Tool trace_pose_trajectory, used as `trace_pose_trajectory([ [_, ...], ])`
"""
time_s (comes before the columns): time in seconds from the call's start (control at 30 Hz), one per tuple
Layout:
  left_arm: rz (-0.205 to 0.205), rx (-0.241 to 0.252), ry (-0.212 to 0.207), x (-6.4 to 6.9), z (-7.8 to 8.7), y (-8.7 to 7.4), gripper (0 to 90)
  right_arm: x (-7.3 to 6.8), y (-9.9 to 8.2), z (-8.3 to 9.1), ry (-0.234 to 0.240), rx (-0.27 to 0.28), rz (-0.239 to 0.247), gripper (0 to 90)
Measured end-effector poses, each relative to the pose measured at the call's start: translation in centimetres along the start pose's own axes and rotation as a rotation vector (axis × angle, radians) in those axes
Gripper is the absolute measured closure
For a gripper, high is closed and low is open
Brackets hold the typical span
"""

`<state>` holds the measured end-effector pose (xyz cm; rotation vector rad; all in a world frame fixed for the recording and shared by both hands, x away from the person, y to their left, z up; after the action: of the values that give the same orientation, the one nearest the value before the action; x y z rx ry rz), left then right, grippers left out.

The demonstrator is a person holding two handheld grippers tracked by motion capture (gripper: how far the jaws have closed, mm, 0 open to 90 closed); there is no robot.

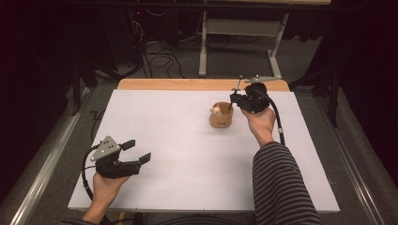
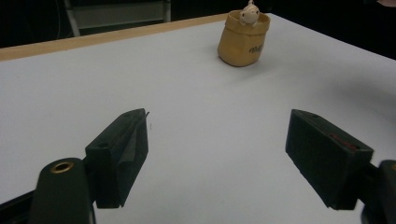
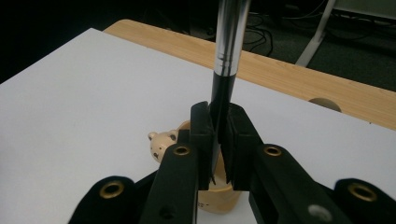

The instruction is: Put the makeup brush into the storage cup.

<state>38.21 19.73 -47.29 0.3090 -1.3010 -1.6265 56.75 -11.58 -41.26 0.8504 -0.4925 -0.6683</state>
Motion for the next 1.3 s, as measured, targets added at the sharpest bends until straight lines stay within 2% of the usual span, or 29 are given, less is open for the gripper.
trace_pose_trajectory([
  [0.57, 0.005, 0.016, 0.000, 0.0, 0.1, 0.2, 20.3, -0.4, 0.1, -1.7, -0.030, -0.030, 0.017, 85.4],
  [0.9, 0.004, 0.014, -0.004, 0.0, 0.1, 0.2, 20.1, -0.5, -0.4, -2.6, -0.048, -0.081, 0.053, 85.2],
  [1.3, 0.003, 0.012, -0.003, 0.0, 0.1, 0.1, 20.3, -0.7, -0.9, -3.6, -0.046, -0.106, 0.051, 85.2],
])
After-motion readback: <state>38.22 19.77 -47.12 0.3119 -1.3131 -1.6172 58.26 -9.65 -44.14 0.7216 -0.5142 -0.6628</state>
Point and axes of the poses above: each handheld gripper's, and its own axes: z roughly backward along the jaws, y roughly out of its top, x roughly to its right, the point moved 9 cm from there along -z, roughly forward along the jaws, and after that the axes turned 15 degrees about z, right-handed, at the moved point
